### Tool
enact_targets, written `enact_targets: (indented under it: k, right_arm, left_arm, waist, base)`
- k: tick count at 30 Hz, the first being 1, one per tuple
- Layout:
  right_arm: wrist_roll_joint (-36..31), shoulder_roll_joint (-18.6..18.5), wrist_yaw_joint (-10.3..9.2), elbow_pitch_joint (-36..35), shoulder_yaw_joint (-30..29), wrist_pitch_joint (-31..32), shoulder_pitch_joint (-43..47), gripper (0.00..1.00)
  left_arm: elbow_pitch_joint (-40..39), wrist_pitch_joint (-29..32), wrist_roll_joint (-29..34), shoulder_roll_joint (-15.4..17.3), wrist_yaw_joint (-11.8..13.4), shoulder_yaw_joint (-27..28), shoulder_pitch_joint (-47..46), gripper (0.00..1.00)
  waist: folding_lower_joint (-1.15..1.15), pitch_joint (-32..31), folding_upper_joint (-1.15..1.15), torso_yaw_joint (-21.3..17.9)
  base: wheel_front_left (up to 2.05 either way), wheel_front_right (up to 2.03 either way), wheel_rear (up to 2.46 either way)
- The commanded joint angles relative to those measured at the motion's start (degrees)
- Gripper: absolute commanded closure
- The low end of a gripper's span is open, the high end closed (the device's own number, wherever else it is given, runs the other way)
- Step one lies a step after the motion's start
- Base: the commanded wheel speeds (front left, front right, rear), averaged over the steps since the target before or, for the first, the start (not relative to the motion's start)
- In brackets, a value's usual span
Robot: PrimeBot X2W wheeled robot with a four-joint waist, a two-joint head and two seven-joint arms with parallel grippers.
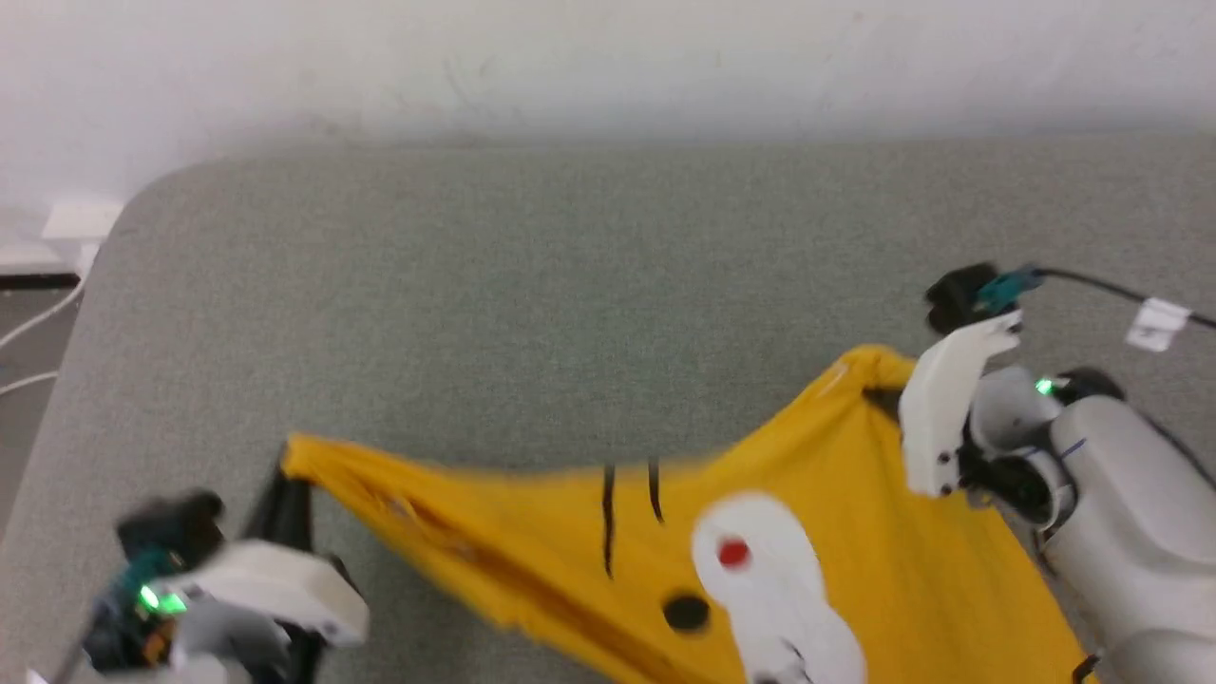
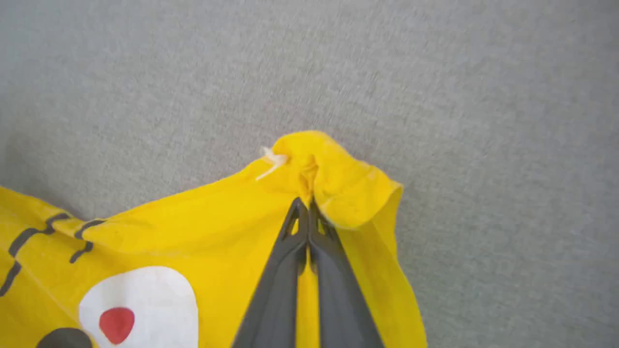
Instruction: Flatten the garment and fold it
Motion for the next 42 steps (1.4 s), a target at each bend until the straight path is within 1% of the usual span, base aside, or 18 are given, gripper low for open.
enact_targets:
  k: [1, 4, 7, 10, 11, 15, 19, 24, 27, 31, 34, 38, 42]
  right_arm:
    - [-0.78, -0.66, 0.30, -0.21, -1.00, -1.44, -1.26, 1.00]
    - [-3.03, -1.40, 0.30, 0.29, -4.70, -5.86, -4.45, 1.00]
    - [-5.84, -1.70, 0.30, 1.27, -8.69, -10.21, -8.77, 1.00]
    - [-7.93, -1.27, 0.30, 2.58, -11.80, -14.07, -13.89, 1.00]
    - [-8.38, -0.91, 0.30, 3.21, -12.57, -14.64, -15.72, 1.00]
    - [-11.37, -0.03, 0.30, 5.31, -15.01, -19.02, -24.19, 1.00]
    - [-14.23, 0.36, 0.30, 7.39, -16.94, -24.51, -33.55, 1.00]
    - [-16.27, 0.00, 0.30, 9.32, -19.10, -31.09, -45.10, 1.00]
    - [-16.98, -0.42, 0.30, 10.45, -19.13, -33.93, -50.34, 1.00]
    - [-17.13, -0.61, 0.30, 12.54, -18.20, -37.03, -54.62, 1.00]
    - [-16.50, -0.12, 0.30, 14.88, -16.99, -39.27, -55.83, 1.00]
    - [-15.15, 0.84, 0.30, 18.81, -14.11, -41.07, -55.48, 1.00]
    - [-12.20, 2.27, 0.30, 23.17, -11.85, -42.54, -53.53, 1.00]
  left_arm:
    - [-0.44, 0.31, 0.21, 1.23, -0.24, 1.25, -2.84, 1.00]
    - [-0.92, 2.01, 0.53, 3.76, -0.65, 2.80, -8.75, 1.00]
    - [1.74, 3.93, 0.36, 5.51, -2.62, 3.22, -17.50, 1.00]
    - [7.58, 5.04, 0.36, 5.67, -4.77, 2.74, -28.22, 1.00]
    - [10.23, 5.18, -0.11, 5.20, -5.27, 2.91, -31.80, 1.00]
    - [20.36, 3.16, 0.73, 4.91, -6.41, 3.62, -46.30, 1.00]
    - [28.37, 0.34, 3.49, 5.07, -7.45, 2.62, -60.04, 1.00]
    - [34.76, -2.56, 6.26, 5.52, -8.13, 1.89, -75.85, 1.00]
    - [37.58, -3.38, 7.18, 5.51, -8.64, 1.43, -83.08, 1.00]
    - [41.09, -4.08, 8.20, 5.22, -9.21, 0.43, -88.83, 1.00]
    - [43.99, -4.78, 7.92, 4.48, -9.67, 0.23, -90.50, 1.00]
    - [47.69, -6.28, 6.98, 3.21, -10.38, 0.27, -90.14, 1.00]
    - [51.88, -7.58, 4.97, 2.13, -10.87, 1.43, -87.59, 1.00]
  waist:
    - [0.00, -2.29, 0.00, -1.20]
    - [0.00, -3.23, 0.00, -2.36]
    - [0.00, -2.86, 0.00, -2.94]
    - [0.00, -1.28, 0.00, -3.59]
    - [0.00, -0.49, 0.00, -3.96]
    - [0.00, 3.71, 0.00, -5.37]
    - [0.00, 8.44, 0.00, -6.34]
    - [0.00, 15.23, 0.00, -6.91]
    - [0.00, 18.84, 0.00, -6.92]
    - [0.00, 22.44, 0.00, -6.52]
    - [0.00, 24.28, 0.00, -6.12]
    - [0.00, 26.01, 0.00, -5.63]
    - [0.00, 26.21, 0.00, -5.33]
  base:
    - [0.00, 0.00, 0.00]
    - [0.00, 0.00, 0.00]
    - [0.00, 0.00, 0.00]
    - [0.00, 0.00, 0.00]
    - [0.00, 0.00, 0.00]
    - [0.00, 0.00, 0.00]
    - [0.00, 0.00, 0.00]
    - [0.00, 0.00, 0.00]
    - [0.00, 0.00, 0.00]
    - [0.00, 0.00, 0.00]
    - [0.00, 0.00, 0.00]
    - [0.00, 0.00, 0.00]
    - [0.00, 0.00, 0.00]
